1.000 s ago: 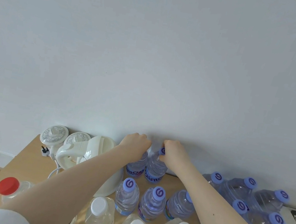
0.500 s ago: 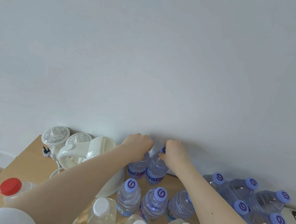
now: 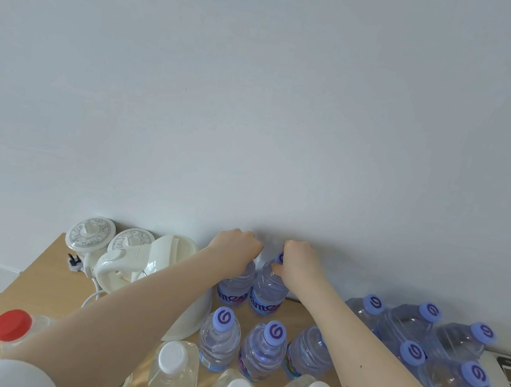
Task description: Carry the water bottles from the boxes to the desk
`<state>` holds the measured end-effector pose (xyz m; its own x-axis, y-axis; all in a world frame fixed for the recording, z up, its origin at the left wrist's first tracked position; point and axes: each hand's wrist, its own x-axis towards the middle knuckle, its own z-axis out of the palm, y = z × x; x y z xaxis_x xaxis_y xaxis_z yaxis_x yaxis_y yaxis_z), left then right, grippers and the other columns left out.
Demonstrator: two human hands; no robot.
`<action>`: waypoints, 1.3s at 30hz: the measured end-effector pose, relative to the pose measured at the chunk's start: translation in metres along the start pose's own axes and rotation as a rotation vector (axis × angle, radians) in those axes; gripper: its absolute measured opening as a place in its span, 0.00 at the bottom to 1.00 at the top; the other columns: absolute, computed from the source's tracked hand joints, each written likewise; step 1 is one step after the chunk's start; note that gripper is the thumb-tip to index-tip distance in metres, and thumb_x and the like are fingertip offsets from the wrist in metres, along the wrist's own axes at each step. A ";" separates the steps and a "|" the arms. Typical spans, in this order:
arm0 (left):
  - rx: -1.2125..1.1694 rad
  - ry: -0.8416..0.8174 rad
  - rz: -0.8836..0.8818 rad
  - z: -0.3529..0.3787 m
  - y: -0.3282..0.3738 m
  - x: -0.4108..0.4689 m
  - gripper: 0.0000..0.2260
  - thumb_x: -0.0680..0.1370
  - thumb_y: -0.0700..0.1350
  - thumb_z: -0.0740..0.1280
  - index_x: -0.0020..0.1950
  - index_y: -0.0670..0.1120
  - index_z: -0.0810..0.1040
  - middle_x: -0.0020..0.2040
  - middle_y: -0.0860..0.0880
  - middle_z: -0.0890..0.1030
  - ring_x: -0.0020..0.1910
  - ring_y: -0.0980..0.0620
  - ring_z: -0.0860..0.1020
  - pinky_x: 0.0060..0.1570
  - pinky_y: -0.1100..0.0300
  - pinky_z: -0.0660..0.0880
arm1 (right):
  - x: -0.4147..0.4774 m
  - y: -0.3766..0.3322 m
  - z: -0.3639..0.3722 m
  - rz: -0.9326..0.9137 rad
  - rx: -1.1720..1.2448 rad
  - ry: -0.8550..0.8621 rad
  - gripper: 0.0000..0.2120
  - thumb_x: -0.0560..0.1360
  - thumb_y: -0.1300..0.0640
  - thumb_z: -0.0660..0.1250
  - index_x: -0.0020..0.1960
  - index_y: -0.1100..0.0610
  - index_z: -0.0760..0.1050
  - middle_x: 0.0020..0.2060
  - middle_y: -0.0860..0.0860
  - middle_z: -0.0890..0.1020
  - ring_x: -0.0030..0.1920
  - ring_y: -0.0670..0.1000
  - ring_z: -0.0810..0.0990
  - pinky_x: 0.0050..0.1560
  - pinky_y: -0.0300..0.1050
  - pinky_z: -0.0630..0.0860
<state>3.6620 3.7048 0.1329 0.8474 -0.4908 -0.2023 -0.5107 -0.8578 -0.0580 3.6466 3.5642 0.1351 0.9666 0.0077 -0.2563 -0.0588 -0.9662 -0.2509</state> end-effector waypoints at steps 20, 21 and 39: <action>0.043 -0.027 -0.022 -0.009 0.006 -0.005 0.11 0.81 0.39 0.58 0.62 0.40 0.73 0.58 0.40 0.73 0.55 0.40 0.76 0.45 0.55 0.70 | -0.012 -0.005 -0.010 -0.053 0.012 -0.019 0.17 0.76 0.66 0.63 0.32 0.54 0.64 0.41 0.55 0.74 0.41 0.55 0.72 0.39 0.42 0.66; 0.044 -0.025 -0.021 -0.009 0.005 -0.005 0.11 0.81 0.39 0.58 0.62 0.40 0.73 0.58 0.40 0.73 0.55 0.40 0.76 0.45 0.54 0.70 | -0.013 -0.006 -0.010 -0.057 0.022 -0.017 0.16 0.76 0.66 0.63 0.33 0.55 0.65 0.41 0.56 0.75 0.41 0.55 0.72 0.40 0.41 0.66; 0.051 0.052 -0.036 -0.011 0.001 -0.014 0.12 0.81 0.40 0.59 0.64 0.43 0.70 0.58 0.44 0.71 0.51 0.43 0.77 0.39 0.55 0.67 | -0.020 0.002 -0.010 -0.056 0.044 0.034 0.17 0.76 0.59 0.67 0.62 0.64 0.72 0.55 0.59 0.79 0.55 0.58 0.78 0.49 0.47 0.74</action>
<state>3.6509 3.7091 0.1464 0.8710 -0.4684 -0.1481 -0.4855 -0.8667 -0.1141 3.6295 3.5595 0.1486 0.9766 0.0520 -0.2086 -0.0144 -0.9523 -0.3048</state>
